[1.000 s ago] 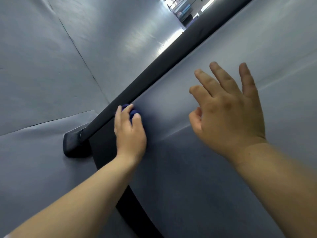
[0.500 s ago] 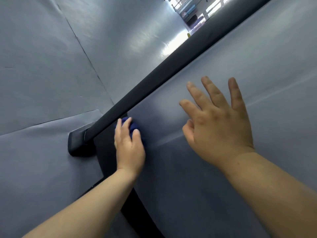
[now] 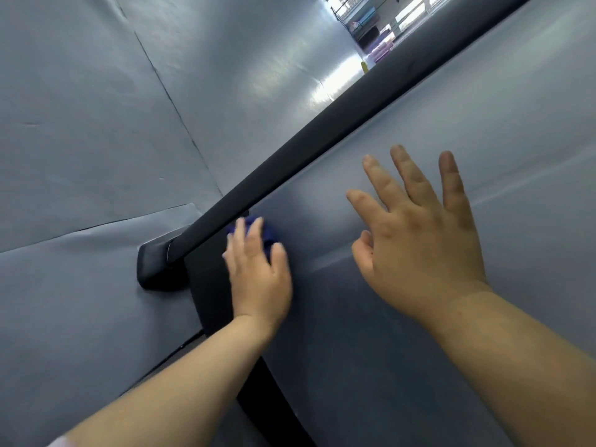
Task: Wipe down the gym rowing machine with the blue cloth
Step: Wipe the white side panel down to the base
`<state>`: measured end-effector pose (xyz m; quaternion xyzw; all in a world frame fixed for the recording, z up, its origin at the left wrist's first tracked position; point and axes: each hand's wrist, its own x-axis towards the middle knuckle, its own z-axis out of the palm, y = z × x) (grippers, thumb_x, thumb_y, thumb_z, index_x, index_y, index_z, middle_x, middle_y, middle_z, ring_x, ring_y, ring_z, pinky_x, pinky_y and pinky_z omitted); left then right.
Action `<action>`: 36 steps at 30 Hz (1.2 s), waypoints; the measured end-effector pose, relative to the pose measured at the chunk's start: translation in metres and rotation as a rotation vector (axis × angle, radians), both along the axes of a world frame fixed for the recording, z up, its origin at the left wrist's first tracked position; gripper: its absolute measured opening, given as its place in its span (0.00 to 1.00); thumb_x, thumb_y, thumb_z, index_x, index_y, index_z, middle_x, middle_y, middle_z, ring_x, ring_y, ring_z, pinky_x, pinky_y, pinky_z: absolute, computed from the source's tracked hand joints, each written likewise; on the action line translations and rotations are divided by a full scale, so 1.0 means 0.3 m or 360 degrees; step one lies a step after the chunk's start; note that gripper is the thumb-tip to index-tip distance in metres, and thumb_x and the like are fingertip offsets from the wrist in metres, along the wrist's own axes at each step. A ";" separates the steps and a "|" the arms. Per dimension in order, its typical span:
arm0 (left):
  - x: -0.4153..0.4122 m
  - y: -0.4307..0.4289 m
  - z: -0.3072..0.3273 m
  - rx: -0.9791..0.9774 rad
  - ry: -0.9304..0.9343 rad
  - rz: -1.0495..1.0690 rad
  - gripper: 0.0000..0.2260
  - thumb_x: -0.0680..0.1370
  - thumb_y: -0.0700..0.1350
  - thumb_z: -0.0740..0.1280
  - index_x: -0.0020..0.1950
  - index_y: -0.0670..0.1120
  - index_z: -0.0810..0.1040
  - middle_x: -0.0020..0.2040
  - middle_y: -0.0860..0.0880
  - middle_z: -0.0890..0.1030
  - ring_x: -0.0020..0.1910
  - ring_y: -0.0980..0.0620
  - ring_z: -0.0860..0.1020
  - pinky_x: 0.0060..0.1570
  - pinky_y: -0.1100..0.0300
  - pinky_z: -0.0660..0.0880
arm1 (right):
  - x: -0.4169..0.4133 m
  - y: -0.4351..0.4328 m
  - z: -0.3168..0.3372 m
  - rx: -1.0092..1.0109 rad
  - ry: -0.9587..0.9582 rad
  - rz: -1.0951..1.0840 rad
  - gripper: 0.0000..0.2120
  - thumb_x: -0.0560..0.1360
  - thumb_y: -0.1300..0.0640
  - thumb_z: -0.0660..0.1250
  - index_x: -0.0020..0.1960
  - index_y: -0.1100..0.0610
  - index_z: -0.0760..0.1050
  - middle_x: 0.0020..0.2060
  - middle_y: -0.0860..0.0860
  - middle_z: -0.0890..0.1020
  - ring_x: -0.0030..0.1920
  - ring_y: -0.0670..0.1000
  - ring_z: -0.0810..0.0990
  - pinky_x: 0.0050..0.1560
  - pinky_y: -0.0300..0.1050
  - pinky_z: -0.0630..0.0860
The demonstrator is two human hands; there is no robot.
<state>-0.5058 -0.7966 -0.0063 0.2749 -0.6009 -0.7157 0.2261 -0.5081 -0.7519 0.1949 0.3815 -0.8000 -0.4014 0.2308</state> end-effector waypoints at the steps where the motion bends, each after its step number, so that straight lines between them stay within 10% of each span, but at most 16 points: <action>1: 0.005 0.002 0.030 -0.0237 0.0242 0.0003 0.25 0.79 0.52 0.55 0.75 0.48 0.66 0.79 0.50 0.57 0.79 0.48 0.50 0.77 0.51 0.44 | 0.001 -0.001 -0.004 -0.0005 0.0000 -0.0004 0.24 0.70 0.53 0.58 0.63 0.55 0.78 0.72 0.58 0.71 0.75 0.61 0.64 0.73 0.67 0.47; 5: 0.010 0.021 -0.026 -0.0812 0.0645 -0.0017 0.23 0.78 0.50 0.58 0.74 0.53 0.65 0.78 0.52 0.59 0.79 0.48 0.54 0.78 0.51 0.48 | 0.004 -0.001 -0.004 0.0023 0.0013 -0.0010 0.25 0.70 0.51 0.57 0.63 0.55 0.78 0.73 0.59 0.70 0.75 0.61 0.63 0.74 0.67 0.47; 12: -0.026 -0.016 -0.103 0.0537 -0.0383 0.0037 0.22 0.82 0.47 0.53 0.77 0.47 0.63 0.80 0.47 0.57 0.79 0.49 0.51 0.76 0.56 0.47 | 0.008 -0.002 -0.016 0.0006 -0.0027 -0.0036 0.24 0.70 0.51 0.57 0.62 0.55 0.79 0.72 0.57 0.72 0.75 0.60 0.65 0.74 0.66 0.47; 19: -0.031 -0.021 0.073 -0.0349 0.0634 0.0018 0.22 0.79 0.52 0.54 0.74 0.57 0.65 0.77 0.60 0.55 0.79 0.55 0.51 0.75 0.66 0.48 | 0.028 0.014 -0.054 -0.0019 -0.0079 -0.0034 0.25 0.71 0.51 0.51 0.59 0.54 0.81 0.70 0.55 0.74 0.74 0.59 0.66 0.75 0.65 0.48; 27: -0.051 -0.057 -0.215 0.0698 -0.0368 0.0089 0.21 0.83 0.45 0.54 0.77 0.47 0.63 0.78 0.47 0.60 0.76 0.50 0.59 0.74 0.59 0.53 | 0.091 0.086 -0.107 -0.0045 -0.0119 -0.0088 0.24 0.71 0.53 0.53 0.61 0.53 0.81 0.71 0.53 0.73 0.75 0.57 0.66 0.75 0.64 0.42; 33: 0.059 0.045 -0.048 -0.0529 0.0855 -0.0223 0.27 0.77 0.50 0.59 0.77 0.51 0.60 0.79 0.54 0.53 0.80 0.47 0.49 0.77 0.55 0.49 | 0.119 0.130 -0.135 -0.0115 -0.0040 -0.0076 0.24 0.72 0.54 0.55 0.64 0.54 0.79 0.73 0.53 0.71 0.76 0.57 0.64 0.76 0.64 0.44; 36: 0.067 0.044 -0.192 -0.0597 0.0639 -0.0245 0.30 0.76 0.51 0.59 0.78 0.53 0.56 0.80 0.56 0.49 0.80 0.49 0.48 0.78 0.53 0.50 | 0.146 0.176 -0.149 -0.0070 0.0018 -0.0069 0.26 0.72 0.55 0.57 0.69 0.53 0.75 0.75 0.53 0.68 0.77 0.57 0.61 0.76 0.63 0.43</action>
